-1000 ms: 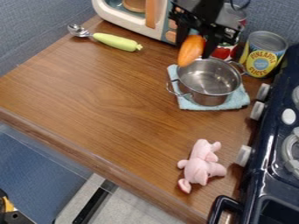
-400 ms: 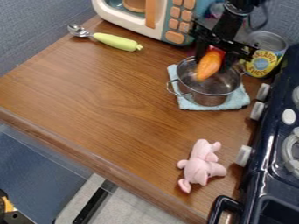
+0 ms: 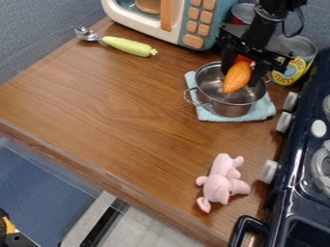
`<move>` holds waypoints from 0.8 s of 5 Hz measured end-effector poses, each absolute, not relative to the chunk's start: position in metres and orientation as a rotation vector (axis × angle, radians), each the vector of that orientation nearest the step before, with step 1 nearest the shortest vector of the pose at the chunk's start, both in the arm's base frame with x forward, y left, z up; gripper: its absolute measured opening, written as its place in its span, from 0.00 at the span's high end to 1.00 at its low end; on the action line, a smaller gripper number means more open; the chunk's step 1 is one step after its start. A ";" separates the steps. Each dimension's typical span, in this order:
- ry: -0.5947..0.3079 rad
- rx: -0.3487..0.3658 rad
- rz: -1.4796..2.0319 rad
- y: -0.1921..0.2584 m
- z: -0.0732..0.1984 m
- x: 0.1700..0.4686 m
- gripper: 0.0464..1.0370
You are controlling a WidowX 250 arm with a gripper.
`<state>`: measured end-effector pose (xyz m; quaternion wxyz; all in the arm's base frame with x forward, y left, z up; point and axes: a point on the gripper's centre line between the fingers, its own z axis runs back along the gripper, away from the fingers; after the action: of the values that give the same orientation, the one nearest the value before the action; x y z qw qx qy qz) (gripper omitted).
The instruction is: Put the carrot in the silver pot
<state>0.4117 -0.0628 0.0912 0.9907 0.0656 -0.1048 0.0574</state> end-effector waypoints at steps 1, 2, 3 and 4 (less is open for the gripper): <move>-0.197 0.144 0.137 -0.063 0.092 0.409 0.07; -0.191 0.160 0.149 -0.062 0.094 0.411 0.03; -0.187 0.175 0.159 -0.061 0.095 0.410 0.04; -0.190 0.184 0.182 -0.059 0.094 0.410 0.04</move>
<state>0.4099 -0.0589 0.0938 0.9872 0.0918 -0.0944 0.0904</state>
